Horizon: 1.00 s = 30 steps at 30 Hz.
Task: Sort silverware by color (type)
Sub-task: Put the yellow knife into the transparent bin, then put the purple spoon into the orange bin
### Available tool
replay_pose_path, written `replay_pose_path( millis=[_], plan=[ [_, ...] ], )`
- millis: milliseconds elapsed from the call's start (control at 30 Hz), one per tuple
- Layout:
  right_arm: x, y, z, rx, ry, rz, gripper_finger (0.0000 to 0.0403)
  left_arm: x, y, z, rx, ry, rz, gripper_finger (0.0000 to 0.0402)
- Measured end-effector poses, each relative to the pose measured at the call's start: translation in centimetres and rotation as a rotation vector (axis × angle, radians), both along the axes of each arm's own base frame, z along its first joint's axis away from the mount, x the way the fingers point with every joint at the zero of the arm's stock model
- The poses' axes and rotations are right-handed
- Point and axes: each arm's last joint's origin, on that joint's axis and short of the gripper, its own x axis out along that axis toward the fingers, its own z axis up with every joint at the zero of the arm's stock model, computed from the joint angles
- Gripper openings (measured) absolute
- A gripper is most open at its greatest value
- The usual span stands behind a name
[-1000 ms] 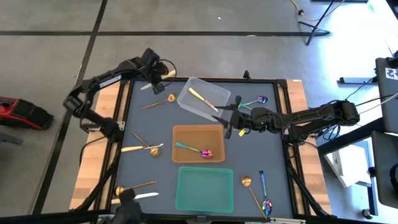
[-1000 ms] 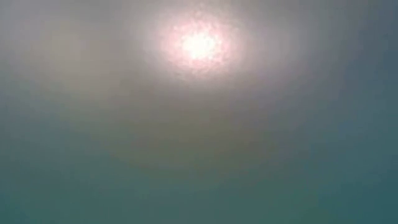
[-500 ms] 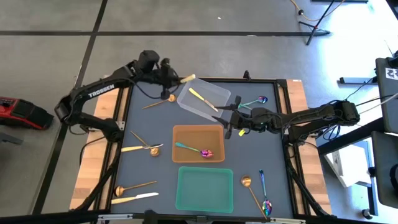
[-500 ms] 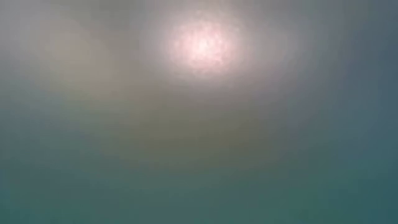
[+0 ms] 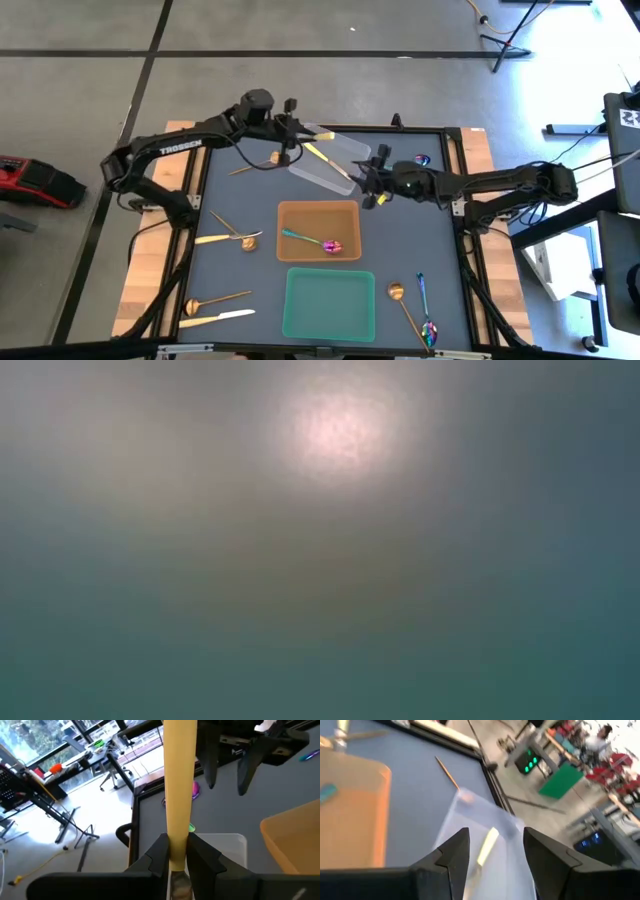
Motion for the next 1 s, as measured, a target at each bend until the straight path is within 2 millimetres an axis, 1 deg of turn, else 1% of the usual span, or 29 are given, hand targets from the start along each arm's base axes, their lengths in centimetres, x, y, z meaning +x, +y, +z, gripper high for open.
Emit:
replay_pose_path(
  millis=[133,233,367,533,633,733,800,933,1000],
  plan=[
    [-0.3,-1.4,-0.3,0.026,0.028,-0.009,0.0179,1.3,1.0,-2.1,-0.02,0.032,0.004,0.0046],
    [-0.3,-1.9,-0.1,0.076,-0.015,0.015,0.0179,2.4,1.8,-4.7,-0.062,0.099,0.009,0.0046],
    [-0.2,-1.9,0.0,0.107,-0.034,0.061,0.0179,3.7,2.6,-8.3,-0.113,0.182,0.012,0.0046],
    [-0.2,-1.8,-0.3,0.109,-0.021,0.061,0.0179,4.7,2.5,-11.6,-0.141,0.3,0.062,0.0046],
    [0.0,-1.9,-0.3,0.108,-0.027,0.06,0.0179,5.0,2.2,-12.4,-0.11,0.354,0.124,0.0046],
    [0.1,-1.9,-0.2,0.111,-0.045,0.059,0.0179,5.2,1.9,-12.5,-0.103,0.365,0.139,0.0055],
    [0.1,-1.9,-0.2,0.128,-0.057,0.054,0.0179,5.3,1.8,-12.5,-0.124,0.351,0.151,0.0072],
    [0.1,-1.9,-0.2,0.154,-0.07,0.045,0.0179,5.4,1.4,-12.3,-0.157,0.356,0.175,0.012],
    [0.1,-1.9,-0.2,0.163,-0.074,0.042,0.0179,5.1,0.8,-11.7,-0.15,0.386,0.192,0.0138]
  ],
)
